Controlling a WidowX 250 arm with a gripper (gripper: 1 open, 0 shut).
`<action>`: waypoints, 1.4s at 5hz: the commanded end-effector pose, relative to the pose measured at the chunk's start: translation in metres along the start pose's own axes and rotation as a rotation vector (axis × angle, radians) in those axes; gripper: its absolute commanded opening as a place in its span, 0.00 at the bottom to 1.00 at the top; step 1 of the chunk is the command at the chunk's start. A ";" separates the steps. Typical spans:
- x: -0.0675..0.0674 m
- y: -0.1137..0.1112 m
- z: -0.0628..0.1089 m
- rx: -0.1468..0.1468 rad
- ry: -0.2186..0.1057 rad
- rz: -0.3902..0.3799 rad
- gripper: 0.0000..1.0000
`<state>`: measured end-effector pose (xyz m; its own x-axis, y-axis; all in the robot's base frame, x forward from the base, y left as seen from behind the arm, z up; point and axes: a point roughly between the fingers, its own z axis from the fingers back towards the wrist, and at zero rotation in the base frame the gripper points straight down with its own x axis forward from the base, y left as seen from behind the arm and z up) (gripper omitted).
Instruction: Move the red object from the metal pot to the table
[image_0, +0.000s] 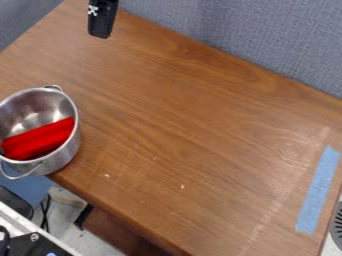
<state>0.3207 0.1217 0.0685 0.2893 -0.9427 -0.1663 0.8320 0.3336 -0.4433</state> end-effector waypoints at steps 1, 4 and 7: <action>-0.021 0.008 0.006 0.067 0.022 -0.064 1.00; -0.133 -0.043 -0.011 -0.016 -0.065 0.093 1.00; -0.108 -0.061 -0.035 -0.057 0.081 -0.167 1.00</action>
<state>0.2192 0.2004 0.0561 0.1161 -0.9865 -0.1159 0.7948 0.1623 -0.5848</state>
